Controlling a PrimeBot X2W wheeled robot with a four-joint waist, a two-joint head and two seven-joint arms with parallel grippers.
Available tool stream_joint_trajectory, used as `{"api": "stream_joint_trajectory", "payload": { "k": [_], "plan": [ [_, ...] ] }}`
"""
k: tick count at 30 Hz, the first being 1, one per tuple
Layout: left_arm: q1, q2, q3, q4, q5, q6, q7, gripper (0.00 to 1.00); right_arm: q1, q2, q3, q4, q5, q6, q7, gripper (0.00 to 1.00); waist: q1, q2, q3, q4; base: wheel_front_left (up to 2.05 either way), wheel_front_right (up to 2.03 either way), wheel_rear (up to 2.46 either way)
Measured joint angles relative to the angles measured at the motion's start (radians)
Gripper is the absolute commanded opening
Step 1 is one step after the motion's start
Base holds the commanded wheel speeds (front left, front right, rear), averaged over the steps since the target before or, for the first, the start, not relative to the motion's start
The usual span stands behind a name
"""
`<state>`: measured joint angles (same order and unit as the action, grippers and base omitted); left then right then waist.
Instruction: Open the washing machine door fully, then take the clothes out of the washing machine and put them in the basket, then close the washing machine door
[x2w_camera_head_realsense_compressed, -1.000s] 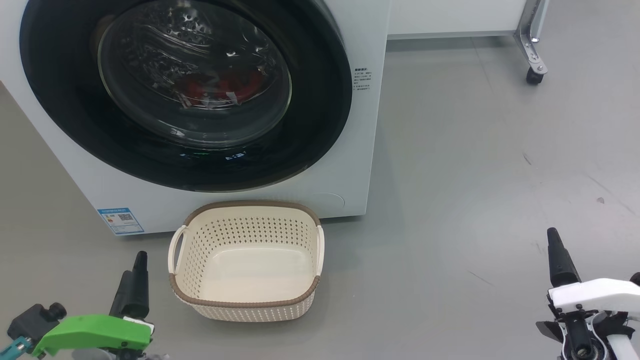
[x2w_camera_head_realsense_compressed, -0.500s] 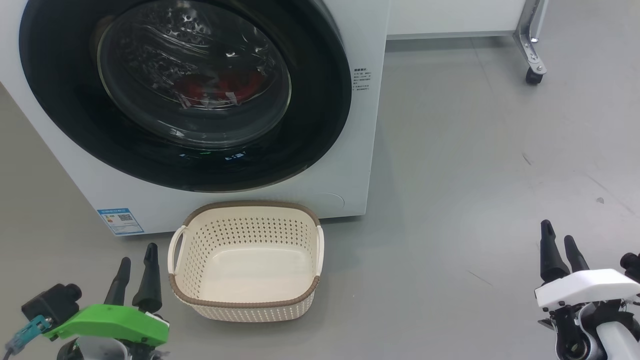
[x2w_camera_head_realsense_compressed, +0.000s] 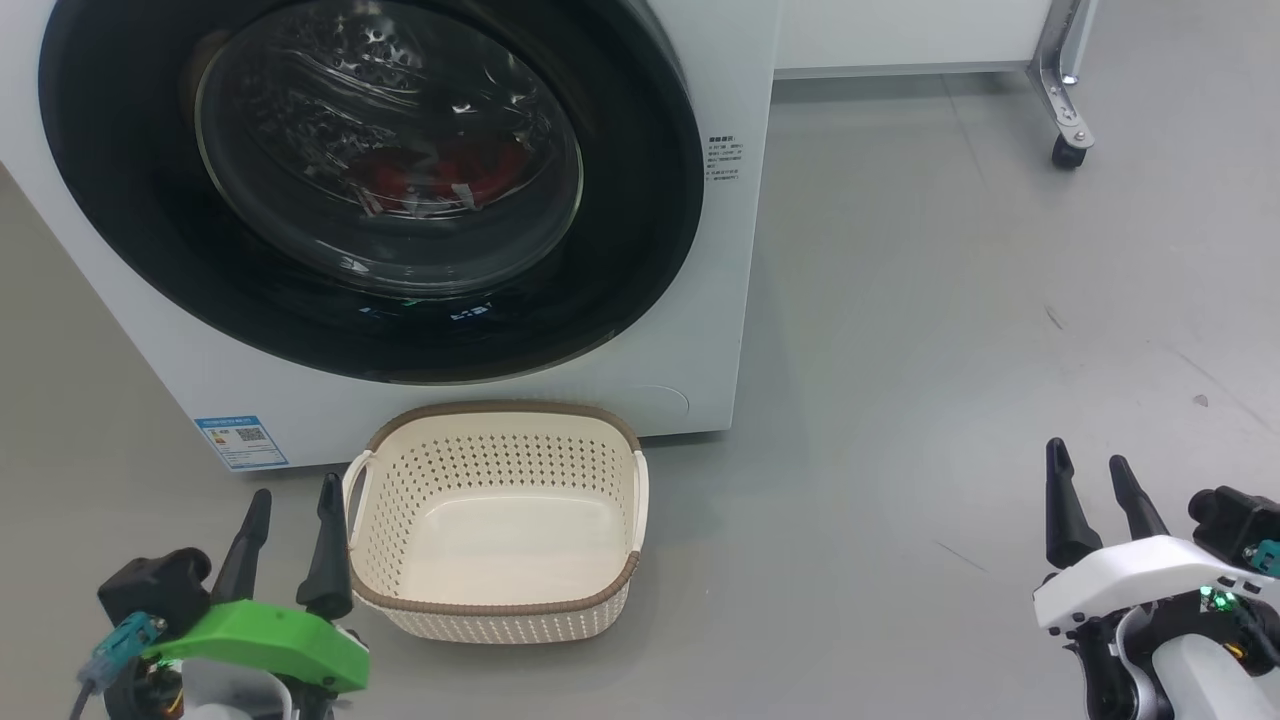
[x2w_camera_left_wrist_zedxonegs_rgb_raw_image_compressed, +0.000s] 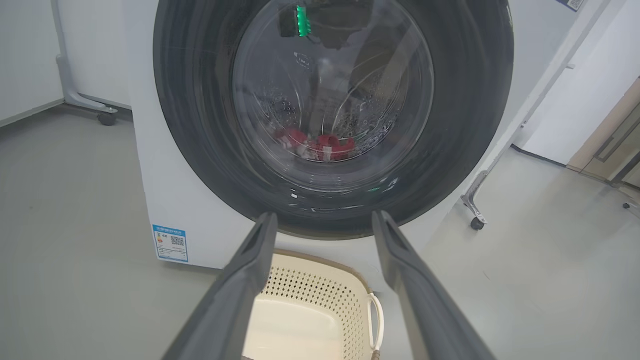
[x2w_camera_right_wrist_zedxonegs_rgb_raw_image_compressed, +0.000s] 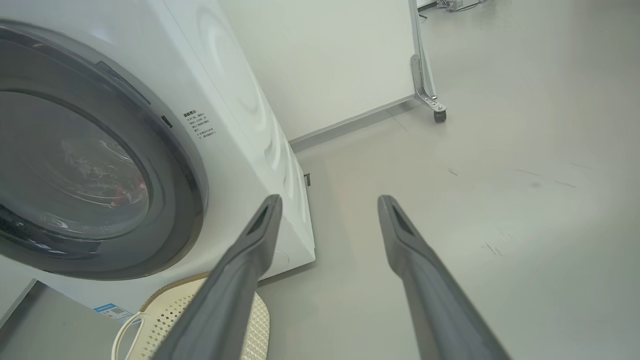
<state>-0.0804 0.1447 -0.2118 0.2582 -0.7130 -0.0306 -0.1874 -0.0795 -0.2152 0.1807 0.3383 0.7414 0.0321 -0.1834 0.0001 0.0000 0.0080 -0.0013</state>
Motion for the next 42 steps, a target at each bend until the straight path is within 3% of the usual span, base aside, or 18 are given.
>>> {"api": "stream_joint_trajectory", "payload": {
  "k": [19,42],
  "plan": [
    [-0.001,-0.004,-0.044,0.027,0.245,0.048,-0.062,1.00,-0.020,-0.013,0.093,0.023,-0.230,-0.028,-0.062,1.00,0.0000,0.0000,-0.006,-0.005,0.00,0.00,0.00],
    [-0.001,-0.026,-0.021,0.087,0.249,0.053,-0.062,1.00,-0.020,-0.003,0.093,0.027,-0.234,-0.035,-0.066,1.00,-0.0001,0.0000,-0.009,-0.004,0.00,0.00,0.00]
  ]
}}
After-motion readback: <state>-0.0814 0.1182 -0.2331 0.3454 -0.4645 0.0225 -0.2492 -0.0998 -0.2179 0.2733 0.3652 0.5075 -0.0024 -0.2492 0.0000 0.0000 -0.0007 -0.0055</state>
